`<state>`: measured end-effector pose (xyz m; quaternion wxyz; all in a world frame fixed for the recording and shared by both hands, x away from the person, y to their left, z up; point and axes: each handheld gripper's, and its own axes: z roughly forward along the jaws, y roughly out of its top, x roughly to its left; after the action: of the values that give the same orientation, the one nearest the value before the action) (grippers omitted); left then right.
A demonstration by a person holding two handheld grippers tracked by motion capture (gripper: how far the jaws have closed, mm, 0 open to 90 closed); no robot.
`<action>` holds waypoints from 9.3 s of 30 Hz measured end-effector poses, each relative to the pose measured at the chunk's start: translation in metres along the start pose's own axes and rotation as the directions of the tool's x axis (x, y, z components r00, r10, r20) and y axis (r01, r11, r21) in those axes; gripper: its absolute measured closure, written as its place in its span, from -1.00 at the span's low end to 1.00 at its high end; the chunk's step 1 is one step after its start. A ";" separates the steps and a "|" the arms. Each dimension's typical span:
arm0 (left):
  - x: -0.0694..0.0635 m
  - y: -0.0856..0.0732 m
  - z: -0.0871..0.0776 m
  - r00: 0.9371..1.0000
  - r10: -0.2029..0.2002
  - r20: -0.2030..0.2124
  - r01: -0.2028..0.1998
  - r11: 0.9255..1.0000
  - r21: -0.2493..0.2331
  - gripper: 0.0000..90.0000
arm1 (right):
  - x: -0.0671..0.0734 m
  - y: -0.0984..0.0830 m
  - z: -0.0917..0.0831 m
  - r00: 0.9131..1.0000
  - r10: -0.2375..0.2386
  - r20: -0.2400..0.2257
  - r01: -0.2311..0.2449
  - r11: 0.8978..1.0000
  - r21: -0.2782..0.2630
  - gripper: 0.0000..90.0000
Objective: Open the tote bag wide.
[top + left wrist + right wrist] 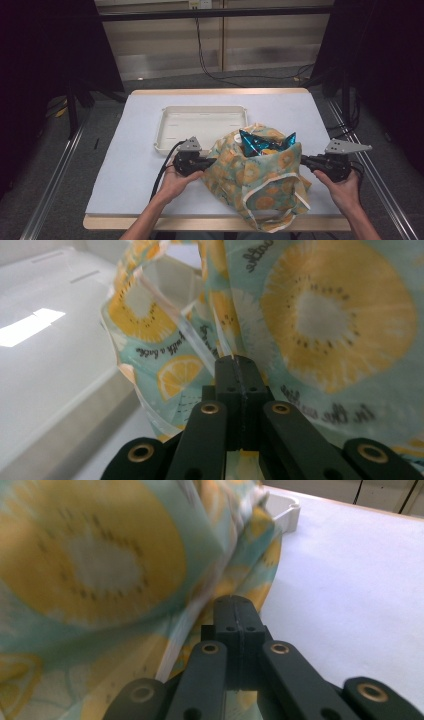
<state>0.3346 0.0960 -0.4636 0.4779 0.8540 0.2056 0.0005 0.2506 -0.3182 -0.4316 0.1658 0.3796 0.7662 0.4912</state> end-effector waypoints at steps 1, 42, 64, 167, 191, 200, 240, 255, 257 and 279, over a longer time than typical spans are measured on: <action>-0.001 -0.001 0.002 1.000 0.005 -0.003 -0.005 1.000 0.015 1.00 | 0.002 -0.001 0.000 1.000 -0.010 -0.004 0.010 1.000 0.006 1.00; -0.015 0.041 -0.029 1.000 0.019 -0.006 -0.019 0.977 -0.214 0.46 | 0.012 0.058 -0.013 0.999 -0.025 -0.035 0.019 0.988 -0.153 0.27; -0.023 0.064 -0.012 0.999 0.052 -0.003 -0.051 0.973 -0.227 0.38 | 0.026 0.083 0.038 0.987 -0.080 -0.140 0.082 0.997 0.009 -0.04; 0.021 0.082 0.036 0.999 -0.034 0.012 0.035 0.977 -0.210 1.00 | -0.016 0.053 0.026 0.971 0.029 -0.239 -0.040 0.998 -0.043 0.30; 0.020 0.084 0.049 0.999 -0.032 0.035 0.038 0.983 -0.178 1.00 | -0.047 0.031 0.002 0.986 0.165 -0.007 -0.165 0.981 -0.102 0.95; 0.026 0.073 0.046 0.999 -0.034 0.021 0.036 0.990 -0.140 1.00 | -0.047 0.008 0.036 0.984 0.172 -0.049 -0.166 0.981 0.102 0.99; -0.011 0.031 -0.042 0.998 0.017 -0.059 -0.027 0.985 -0.169 0.57 | -0.020 0.022 -0.007 0.997 0.081 -0.004 -0.081 0.997 -0.020 0.04; -0.049 0.024 -0.062 0.998 0.064 -0.015 -0.065 0.980 -0.187 0.48 | 0.018 0.016 -0.052 0.998 0.051 -0.022 -0.053 0.994 -0.092 0.02; -0.055 0.022 -0.064 0.998 0.067 -0.011 -0.068 0.980 -0.188 0.44 | 0.025 0.016 -0.058 0.998 0.047 -0.039 -0.051 0.994 -0.096 0.01; -0.075 0.041 -0.037 0.985 0.167 0.030 -0.159 0.971 -0.181 -0.11 | 0.057 0.031 -0.055 0.980 -0.062 -0.189 0.036 0.990 -0.135 -0.54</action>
<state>0.2726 0.0810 -0.3951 0.5551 0.8217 0.1231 0.0390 0.1922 -0.3031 -0.3722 0.1273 0.2994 0.7540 0.5706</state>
